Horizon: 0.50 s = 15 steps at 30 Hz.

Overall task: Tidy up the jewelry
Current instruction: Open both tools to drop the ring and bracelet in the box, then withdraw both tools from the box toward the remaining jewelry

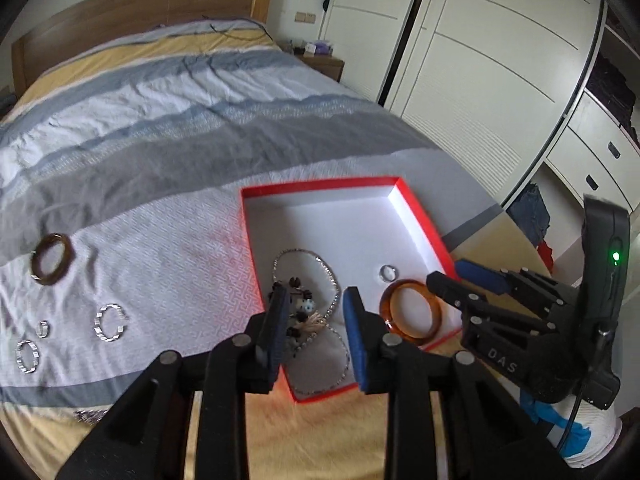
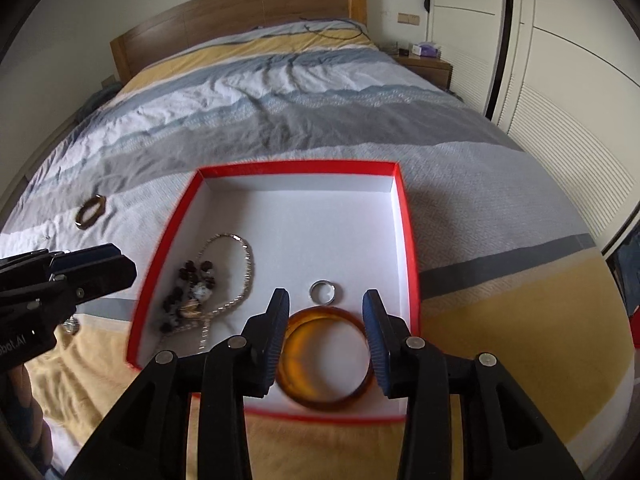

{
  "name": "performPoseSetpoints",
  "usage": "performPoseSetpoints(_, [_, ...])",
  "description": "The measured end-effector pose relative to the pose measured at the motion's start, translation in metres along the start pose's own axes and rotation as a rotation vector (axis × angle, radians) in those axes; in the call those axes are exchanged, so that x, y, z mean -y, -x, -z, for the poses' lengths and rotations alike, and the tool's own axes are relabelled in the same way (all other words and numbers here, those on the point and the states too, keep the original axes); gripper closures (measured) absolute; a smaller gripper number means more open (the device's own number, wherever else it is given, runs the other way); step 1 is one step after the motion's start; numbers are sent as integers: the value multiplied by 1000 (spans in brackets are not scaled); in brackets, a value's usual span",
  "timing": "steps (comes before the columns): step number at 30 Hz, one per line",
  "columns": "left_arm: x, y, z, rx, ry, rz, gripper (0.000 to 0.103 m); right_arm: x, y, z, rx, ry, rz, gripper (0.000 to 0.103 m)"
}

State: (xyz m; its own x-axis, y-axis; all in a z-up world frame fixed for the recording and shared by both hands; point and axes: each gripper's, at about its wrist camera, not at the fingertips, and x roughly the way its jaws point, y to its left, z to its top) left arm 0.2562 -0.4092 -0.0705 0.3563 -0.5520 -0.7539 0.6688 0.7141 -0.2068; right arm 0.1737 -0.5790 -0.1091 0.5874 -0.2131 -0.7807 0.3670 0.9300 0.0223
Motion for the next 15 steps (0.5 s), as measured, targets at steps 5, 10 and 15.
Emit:
performPoseSetpoints(5, [12,66,8,60,-16,-64,77,-12,55,7,50,-22,-23,61])
performPoseSetpoints(10, [27,132,37,135,-36,-196,76,-34,117,23,99,-13,-51,59])
performPoseSetpoints(15, [26,182,70,187,-2,-278,76,-64,172,47,134,30,-71,56])
